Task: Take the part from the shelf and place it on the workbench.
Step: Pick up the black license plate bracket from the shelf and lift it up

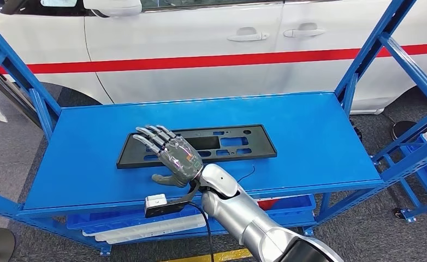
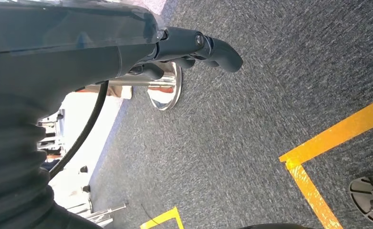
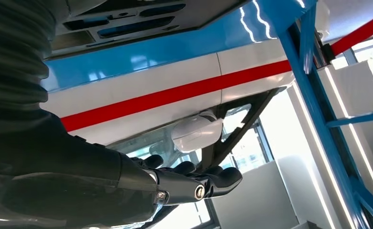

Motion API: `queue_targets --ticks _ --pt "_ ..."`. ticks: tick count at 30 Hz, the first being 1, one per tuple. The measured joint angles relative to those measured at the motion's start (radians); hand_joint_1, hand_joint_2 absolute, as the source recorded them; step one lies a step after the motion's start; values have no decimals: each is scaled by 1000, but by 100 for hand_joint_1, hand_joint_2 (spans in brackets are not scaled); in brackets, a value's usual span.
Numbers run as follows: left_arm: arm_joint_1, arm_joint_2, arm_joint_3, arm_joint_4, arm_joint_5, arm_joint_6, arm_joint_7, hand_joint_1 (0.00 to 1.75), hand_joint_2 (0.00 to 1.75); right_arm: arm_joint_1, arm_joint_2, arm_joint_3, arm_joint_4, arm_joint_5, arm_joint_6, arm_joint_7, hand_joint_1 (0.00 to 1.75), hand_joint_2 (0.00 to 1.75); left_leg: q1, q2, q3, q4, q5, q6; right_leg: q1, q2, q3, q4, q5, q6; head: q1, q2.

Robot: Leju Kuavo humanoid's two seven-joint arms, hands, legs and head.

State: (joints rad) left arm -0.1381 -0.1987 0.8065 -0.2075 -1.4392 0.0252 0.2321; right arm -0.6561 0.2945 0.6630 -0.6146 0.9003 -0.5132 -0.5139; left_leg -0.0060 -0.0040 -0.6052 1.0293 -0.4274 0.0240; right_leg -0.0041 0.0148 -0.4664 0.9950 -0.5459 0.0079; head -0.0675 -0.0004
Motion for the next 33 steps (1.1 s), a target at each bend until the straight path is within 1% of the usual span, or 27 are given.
queue_targets --ticks 3,9,12,33 --pt "0 0 0 0 0 -2 2 0 175 2 0 0 9 33 -17 30 0 175 0 0 0 0 0 0 0 0 0 0 0 0 0 0" --pt "2 0 -1 0 -1 -7 8 0 175 3 0 0 38 145 -94 126 0 175 0 0 0 0 0 0 0 0 0 0 0 0 0 0" --pt "3 1 -1 0 -2 -8 10 0 175 4 0 0 51 178 -111 154 0 175 0 0 0 0 0 0 0 0 0 0 0 0 0 0" --pt "6 2 -2 0 -3 -12 10 0 175 11 -5 0 93 203 -111 186 0 175 0 0 0 0 0 0 0 0 0 0 0 0 0 0"
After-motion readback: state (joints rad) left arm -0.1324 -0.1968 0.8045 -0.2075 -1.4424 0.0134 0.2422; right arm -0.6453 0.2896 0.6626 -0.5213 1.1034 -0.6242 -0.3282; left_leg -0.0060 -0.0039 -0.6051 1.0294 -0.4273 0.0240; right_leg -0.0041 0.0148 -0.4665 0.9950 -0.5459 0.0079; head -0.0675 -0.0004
